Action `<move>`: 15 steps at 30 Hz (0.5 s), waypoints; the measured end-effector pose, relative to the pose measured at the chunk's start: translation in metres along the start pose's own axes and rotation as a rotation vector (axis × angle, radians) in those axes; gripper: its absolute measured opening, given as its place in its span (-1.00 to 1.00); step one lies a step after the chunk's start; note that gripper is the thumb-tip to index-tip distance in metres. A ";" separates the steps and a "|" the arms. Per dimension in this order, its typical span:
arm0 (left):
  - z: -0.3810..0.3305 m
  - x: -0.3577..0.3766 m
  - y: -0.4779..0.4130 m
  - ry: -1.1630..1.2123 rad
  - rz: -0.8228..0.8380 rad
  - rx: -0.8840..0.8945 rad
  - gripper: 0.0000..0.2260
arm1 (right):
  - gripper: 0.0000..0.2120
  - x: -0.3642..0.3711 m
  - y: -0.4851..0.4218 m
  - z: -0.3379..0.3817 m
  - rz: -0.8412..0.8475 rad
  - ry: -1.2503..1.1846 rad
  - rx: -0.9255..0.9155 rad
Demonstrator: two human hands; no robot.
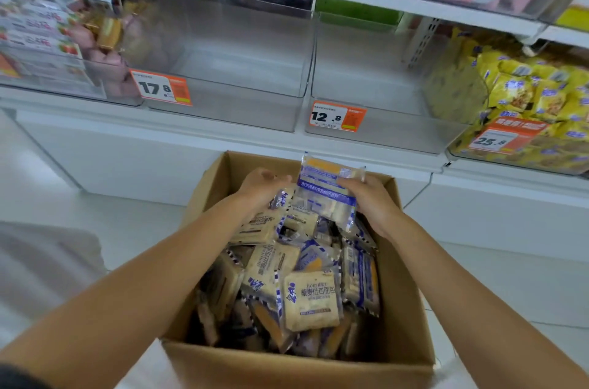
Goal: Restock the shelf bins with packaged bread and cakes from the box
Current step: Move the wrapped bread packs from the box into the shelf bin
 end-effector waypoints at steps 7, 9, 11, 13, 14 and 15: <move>-0.012 0.019 0.031 0.167 0.271 0.048 -0.55 | -0.39 0.067 0.007 0.000 0.266 -0.084 0.149; 0.003 0.006 0.028 0.392 0.214 -0.049 -0.67 | -0.52 0.057 -0.001 0.005 0.157 -0.039 0.092; 0.011 0.000 0.034 0.573 0.313 -0.109 -0.67 | -0.61 0.044 -0.008 0.004 0.067 0.011 0.072; 0.014 -0.002 0.044 0.616 0.389 -0.124 -0.64 | -0.73 0.050 -0.008 -0.005 0.155 -0.001 0.117; 0.016 -0.001 0.046 0.604 0.404 -0.131 -0.65 | -0.75 0.055 -0.006 -0.009 0.183 -0.033 0.144; 0.016 0.000 0.050 0.578 0.402 -0.138 -0.67 | -0.76 0.058 -0.004 -0.012 0.194 -0.077 0.155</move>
Point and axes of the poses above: each hand's wrist, its own y-axis away from the middle knuckle, its own x-axis out of the palm, z = x × y, the point moved 8 cm from there along -y, towards the middle knuckle, and after that the axes turned 6 degrees about -y, right-handed, at the moved point
